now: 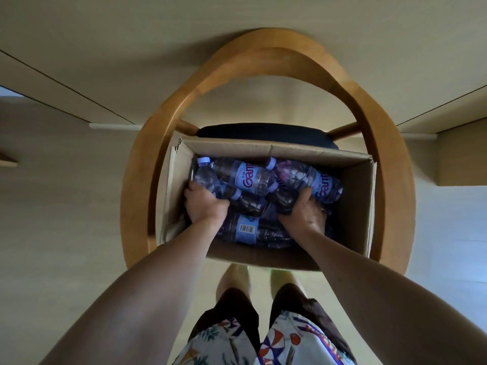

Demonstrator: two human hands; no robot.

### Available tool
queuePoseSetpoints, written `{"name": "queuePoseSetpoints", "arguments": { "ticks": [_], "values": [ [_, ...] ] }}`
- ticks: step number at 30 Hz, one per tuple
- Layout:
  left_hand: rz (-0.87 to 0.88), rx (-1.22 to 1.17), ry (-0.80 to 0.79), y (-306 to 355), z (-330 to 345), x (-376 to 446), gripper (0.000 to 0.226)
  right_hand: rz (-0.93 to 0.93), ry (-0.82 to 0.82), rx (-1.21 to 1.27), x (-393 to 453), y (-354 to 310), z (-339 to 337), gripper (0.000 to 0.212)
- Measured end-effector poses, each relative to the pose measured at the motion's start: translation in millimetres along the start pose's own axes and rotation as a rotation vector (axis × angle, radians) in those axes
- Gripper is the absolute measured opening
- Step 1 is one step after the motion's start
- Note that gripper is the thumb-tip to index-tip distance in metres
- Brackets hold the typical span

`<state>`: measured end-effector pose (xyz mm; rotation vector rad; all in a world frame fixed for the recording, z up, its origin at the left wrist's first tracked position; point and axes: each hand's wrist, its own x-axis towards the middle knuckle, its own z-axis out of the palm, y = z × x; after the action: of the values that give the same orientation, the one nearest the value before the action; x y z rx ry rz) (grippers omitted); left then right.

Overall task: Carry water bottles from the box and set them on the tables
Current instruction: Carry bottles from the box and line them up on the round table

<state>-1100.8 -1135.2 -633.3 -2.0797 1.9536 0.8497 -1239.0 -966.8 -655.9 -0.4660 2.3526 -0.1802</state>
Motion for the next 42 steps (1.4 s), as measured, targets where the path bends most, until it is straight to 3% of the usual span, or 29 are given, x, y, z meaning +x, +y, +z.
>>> {"name": "queuePoseSetpoints", "arguments": {
  "ticks": [5,9,13,17,21,24,27,31,33,39,42],
  "values": [
    [0.11,0.024,-0.049,6.5,-20.2,-13.4,0.084,-0.002,-0.057,0.03,-2.7,-2.2,-14.1,0.094],
    [0.189,0.067,-0.12,21.1,-40.5,-31.0,0.073,-0.045,-0.055,0.096,-11.0,-4.5,-36.6,0.09],
    [0.158,-0.021,-0.26,49.9,-65.4,-50.2,0.064,-0.083,-0.066,0.214,-19.0,-10.9,-78.4,0.085],
    [0.204,-0.113,-0.377,86.9,-85.6,-73.0,0.054,-0.024,-0.079,0.529,-34.4,-18.0,-130.3,0.078],
    [0.286,-0.261,-0.56,122.6,-101.6,-92.2,0.041,0.016,-0.187,1.074,-67.2,-12.0,-173.6,0.059],
    [0.351,-0.362,-0.671,151.8,-116.3,-114.2,0.028,-0.028,-0.257,1.337,-96.3,-2.5,-195.5,0.057],
    [0.359,-0.431,-0.876,179.0,-127.0,-150.1,0.016,-0.062,-0.193,1.591,-133.9,18.1,-207.0,0.043],
    [0.431,-0.391,-1.173,205.6,-121.2,-216.5,0.037,-0.205,-0.08,1.924,-184.3,59.1,-212.1,0.027],
    [0.523,-0.3,-1.277,213.4,-114.3,-259.8,0.045,-0.229,0.002,1.928,-215.3,85.6,-215.1,0.031],
    [0.782,-0.046,-1.422,215.7,-75.0,-400.9,0.043,-0.035,0.419,1.856,-315.0,185.4,-217.3,0.063],
    [0.891,0.044,-1.48,210.0,-49.4,-478.4,0.022,0.086,0.602,1.923,-368.1,240.1,-213.8,0.048]
  ]
}}
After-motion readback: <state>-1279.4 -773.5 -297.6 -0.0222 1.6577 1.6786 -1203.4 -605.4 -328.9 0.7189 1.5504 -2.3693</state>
